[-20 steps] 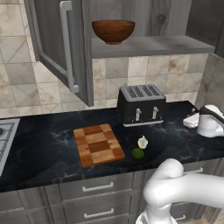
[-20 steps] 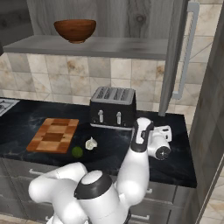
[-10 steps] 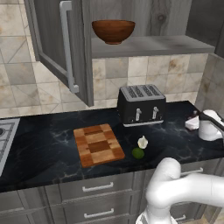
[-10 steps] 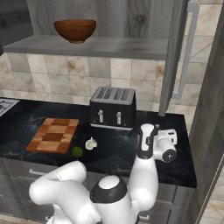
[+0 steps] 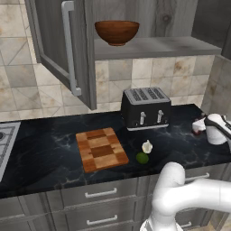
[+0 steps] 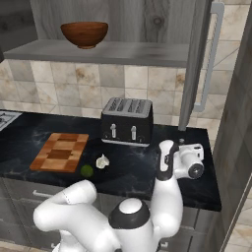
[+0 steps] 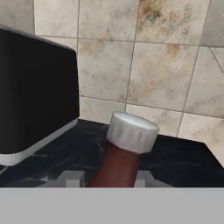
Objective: Open the cabinet. Place the bowl and condiment on the counter. Then place the lime and garlic on the cutting board.
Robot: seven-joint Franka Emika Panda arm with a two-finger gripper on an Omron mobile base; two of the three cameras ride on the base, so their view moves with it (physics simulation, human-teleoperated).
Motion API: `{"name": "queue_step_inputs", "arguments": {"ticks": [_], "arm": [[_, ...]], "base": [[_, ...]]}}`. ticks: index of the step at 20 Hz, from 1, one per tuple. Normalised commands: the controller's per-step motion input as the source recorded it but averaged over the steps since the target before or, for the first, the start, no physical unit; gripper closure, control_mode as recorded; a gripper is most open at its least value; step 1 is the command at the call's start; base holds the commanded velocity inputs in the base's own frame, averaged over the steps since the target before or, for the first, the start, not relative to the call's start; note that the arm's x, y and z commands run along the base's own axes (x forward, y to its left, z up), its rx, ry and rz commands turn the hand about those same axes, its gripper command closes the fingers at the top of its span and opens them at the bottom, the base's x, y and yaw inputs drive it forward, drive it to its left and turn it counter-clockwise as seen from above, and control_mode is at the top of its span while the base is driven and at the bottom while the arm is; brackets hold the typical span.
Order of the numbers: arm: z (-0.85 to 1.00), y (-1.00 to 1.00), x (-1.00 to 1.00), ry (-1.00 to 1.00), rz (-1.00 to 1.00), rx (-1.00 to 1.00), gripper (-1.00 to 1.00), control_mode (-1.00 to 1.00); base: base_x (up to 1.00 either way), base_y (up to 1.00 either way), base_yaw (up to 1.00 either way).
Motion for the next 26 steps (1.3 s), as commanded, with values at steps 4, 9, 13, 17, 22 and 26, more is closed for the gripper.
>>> {"name": "queue_step_inputs", "arguments": {"ticks": [4,9,13,17,22,26], "arm": [[-0.2,0.02,0.0,0.0,0.0,-0.04,-1.0,-1.0],[-0.07,0.01,-0.01,0.01,0.0,-0.04,-1.0,-1.0],[0.0,0.0,-0.2,0.0,0.0,0.0,-1.0,-1.0],[0.0,0.0,-0.31,0.0,0.0,0.0,-1.0,-1.0],[0.13,0.0,-0.36,0.03,0.0,0.0,-1.0,-1.0],[0.72,0.0,-0.45,0.02,0.0,0.0,-1.0,-1.0]], "base": [[0.0,0.0,0.0],[0.0,0.0,0.0],[0.0,0.0,0.0],[0.0,0.0,0.0],[0.0,0.0,0.0],[0.0,0.0,0.0]]}}
